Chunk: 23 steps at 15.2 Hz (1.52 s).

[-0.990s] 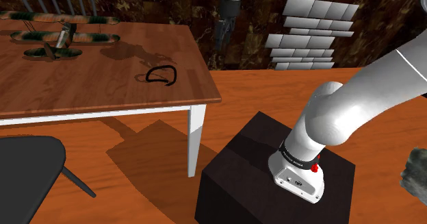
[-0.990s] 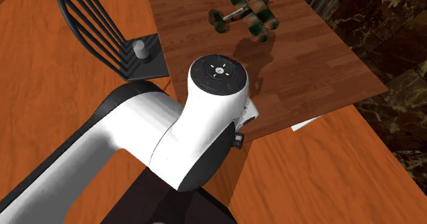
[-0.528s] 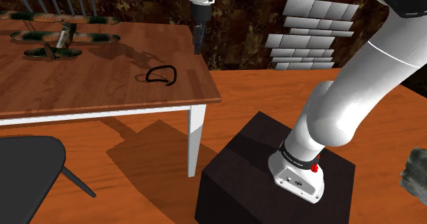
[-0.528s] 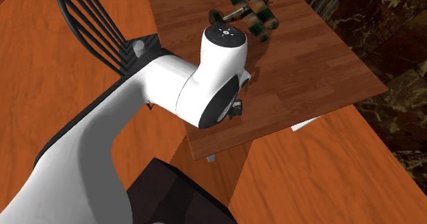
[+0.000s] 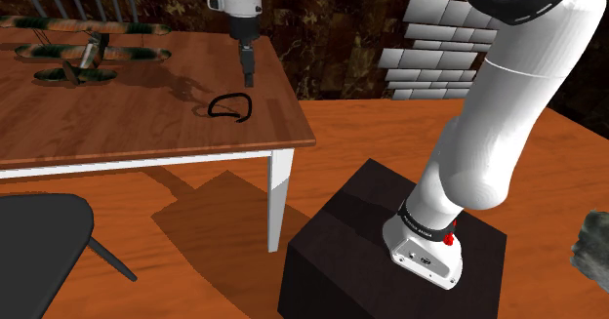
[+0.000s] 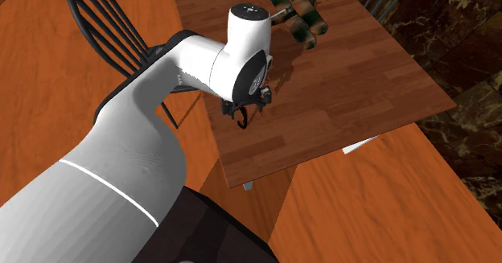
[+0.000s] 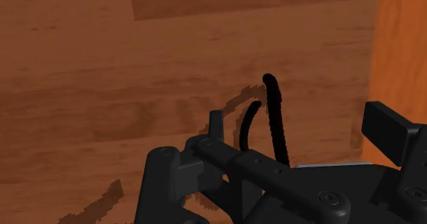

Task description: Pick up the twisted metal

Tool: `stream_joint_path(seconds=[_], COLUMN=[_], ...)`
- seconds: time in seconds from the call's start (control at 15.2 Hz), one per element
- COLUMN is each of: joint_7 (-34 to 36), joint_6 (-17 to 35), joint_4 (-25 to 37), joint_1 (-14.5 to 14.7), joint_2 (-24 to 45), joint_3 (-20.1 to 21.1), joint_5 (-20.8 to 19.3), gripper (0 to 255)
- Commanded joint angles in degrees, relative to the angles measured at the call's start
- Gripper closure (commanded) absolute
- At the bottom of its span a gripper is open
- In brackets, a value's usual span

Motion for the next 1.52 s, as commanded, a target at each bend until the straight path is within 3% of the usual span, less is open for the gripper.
stream_joint_path(seconds=[0.0, 0.53, 0.59, 1.19, 1.45], joint_7=[-1.4, -1.5, -1.4, -1.5, -1.4], joint_6=[0.5, 5.3, 5.3, 5.3, 2.4], joint_4=[1.1, -2.6, -2.6, -2.6, -0.4], joint_1=[0.4, 0.4, 0.4, 0.4, 0.4], joint_2=[1.9, 3.0, 2.9, 3.0, 2.3], joint_3=[0.5, 0.5, 0.5, 0.5, 0.5], joint_5=[0.1, 0.2, 0.2, 0.2, 0.1], gripper=[0, 0, 255, 255, 255])
